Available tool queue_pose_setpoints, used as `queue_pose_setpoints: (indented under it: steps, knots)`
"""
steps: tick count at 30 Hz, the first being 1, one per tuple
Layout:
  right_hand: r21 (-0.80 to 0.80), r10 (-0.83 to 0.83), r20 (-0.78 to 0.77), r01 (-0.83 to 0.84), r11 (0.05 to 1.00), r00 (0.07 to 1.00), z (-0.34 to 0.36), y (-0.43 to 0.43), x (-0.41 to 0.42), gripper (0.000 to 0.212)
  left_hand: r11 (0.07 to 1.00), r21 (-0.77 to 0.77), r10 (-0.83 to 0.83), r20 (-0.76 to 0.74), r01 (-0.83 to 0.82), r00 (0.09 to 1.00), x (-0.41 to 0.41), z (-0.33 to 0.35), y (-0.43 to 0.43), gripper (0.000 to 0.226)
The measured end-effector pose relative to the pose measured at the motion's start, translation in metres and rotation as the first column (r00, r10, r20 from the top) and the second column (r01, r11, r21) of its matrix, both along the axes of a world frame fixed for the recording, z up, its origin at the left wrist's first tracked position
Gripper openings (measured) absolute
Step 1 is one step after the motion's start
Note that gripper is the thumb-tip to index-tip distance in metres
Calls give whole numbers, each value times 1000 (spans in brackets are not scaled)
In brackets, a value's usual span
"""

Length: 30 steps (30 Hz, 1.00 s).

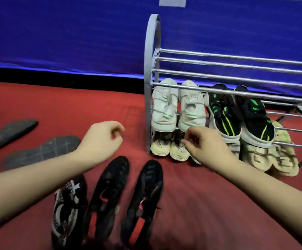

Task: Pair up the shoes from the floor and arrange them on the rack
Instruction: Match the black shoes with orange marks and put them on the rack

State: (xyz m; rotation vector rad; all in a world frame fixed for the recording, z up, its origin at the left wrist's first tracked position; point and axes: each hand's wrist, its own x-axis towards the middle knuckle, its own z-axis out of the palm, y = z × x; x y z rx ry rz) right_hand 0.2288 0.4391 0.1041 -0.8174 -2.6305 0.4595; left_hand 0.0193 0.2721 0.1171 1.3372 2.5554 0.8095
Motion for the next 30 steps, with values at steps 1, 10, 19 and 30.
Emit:
queue_pose_setpoints:
  steps: [1,10,19,30]
  knots:
    - [-19,43,20,-42,999,999,-3,-13,-16,10,1000,-23,18,-8,-19,1000,-17,-2,-18,22]
    - [-134,183,246,-154,979,952,-57,-90,-102,15,968,-166,195,43,-186,980,-102,-75,-141,16]
    - [-104,340,416,-328,939,843,-47,-141,-163,16,900,-227,397,70,-372,915,-148,-126,-232,15]
    - [-118,421,449,-415,902,788,-48,-193,-271,16,859,-232,458,-45,-456,888,-214,-131,-264,25]
